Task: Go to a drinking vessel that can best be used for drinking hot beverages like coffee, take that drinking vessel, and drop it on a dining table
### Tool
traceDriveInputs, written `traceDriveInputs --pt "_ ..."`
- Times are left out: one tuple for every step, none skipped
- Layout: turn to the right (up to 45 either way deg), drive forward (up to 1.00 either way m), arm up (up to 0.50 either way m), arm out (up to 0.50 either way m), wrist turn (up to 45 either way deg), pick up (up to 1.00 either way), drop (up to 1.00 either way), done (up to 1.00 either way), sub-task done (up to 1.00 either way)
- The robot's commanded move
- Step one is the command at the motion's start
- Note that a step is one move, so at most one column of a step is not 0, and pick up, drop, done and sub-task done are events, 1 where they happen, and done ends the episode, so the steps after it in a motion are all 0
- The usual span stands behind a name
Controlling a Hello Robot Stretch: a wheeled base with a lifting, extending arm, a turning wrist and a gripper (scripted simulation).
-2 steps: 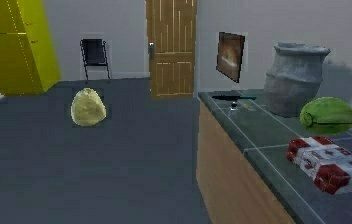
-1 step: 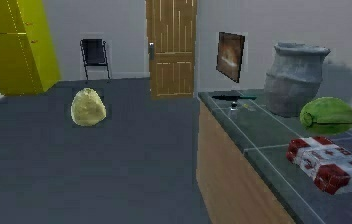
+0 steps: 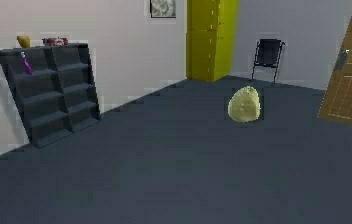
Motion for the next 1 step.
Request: traceDriveInputs --pt "0.0 0.25 0.0 0.0 0.0 0.0 0.0 0.0 0.0"
